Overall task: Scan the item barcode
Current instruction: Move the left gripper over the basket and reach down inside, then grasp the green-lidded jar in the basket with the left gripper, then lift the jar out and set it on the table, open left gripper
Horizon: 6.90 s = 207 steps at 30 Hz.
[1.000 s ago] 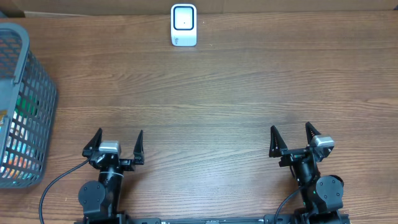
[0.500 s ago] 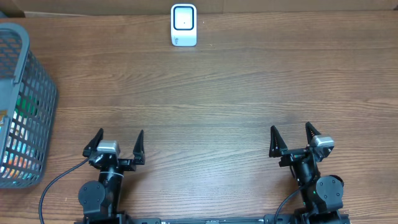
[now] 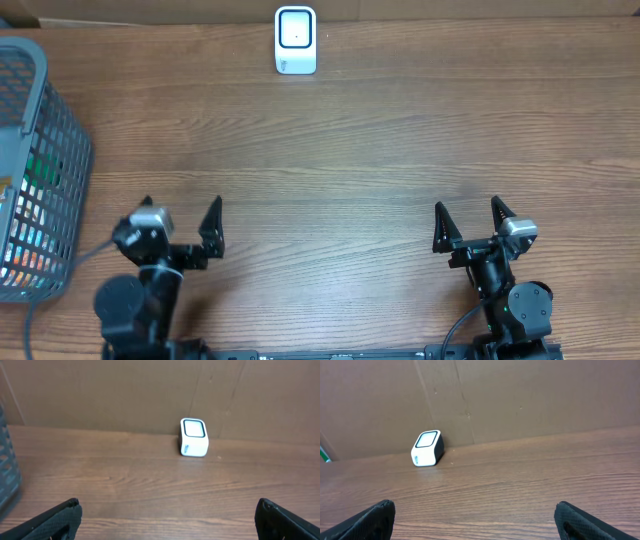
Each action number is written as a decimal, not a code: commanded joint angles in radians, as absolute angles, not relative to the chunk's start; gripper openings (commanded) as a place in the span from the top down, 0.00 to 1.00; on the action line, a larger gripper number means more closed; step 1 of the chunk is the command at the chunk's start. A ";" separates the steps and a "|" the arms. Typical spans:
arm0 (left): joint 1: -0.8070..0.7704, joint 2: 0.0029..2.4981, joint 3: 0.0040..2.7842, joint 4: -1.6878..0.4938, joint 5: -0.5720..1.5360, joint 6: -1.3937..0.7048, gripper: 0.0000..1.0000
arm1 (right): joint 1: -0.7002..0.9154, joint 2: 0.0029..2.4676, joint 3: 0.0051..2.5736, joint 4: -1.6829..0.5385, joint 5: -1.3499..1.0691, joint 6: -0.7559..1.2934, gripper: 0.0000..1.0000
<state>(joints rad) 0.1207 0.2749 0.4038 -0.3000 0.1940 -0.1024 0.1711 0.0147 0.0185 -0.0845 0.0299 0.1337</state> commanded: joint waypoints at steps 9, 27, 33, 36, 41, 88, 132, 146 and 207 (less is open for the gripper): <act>0.117 0.943 1.182 -0.789 0.265 -0.104 0.00 | 0.173 0.003 0.008 -0.081 0.031 0.130 0.00; 0.118 1.463 1.740 -1.196 0.366 -0.114 0.15 | 0.173 0.003 0.008 -0.081 0.031 0.129 0.00; 0.133 1.464 1.897 -1.230 0.026 -0.300 0.08 | 0.173 0.003 0.008 -0.081 0.031 0.129 0.00; 0.185 1.464 2.006 -1.273 -0.037 -0.336 0.01 | 0.173 0.003 0.008 -0.081 0.031 0.130 0.00; 0.358 1.464 2.101 -1.295 -0.132 -0.409 0.00 | 0.173 0.003 0.008 -0.081 0.031 0.129 0.00; 0.735 2.203 2.097 -1.345 0.070 -0.273 0.19 | 0.173 0.003 0.008 -0.081 0.031 0.130 0.00; 0.725 2.204 1.969 -1.224 0.037 -0.262 0.23 | 0.173 0.003 0.008 -0.081 0.031 0.129 0.00; 0.725 2.204 1.981 -1.235 0.053 -0.263 0.47 | 0.173 0.003 0.008 -0.081 0.031 0.129 0.00; 0.005 1.943 2.280 -1.689 0.099 -0.213 0.64 | 0.173 0.003 0.008 -0.081 0.031 0.129 0.00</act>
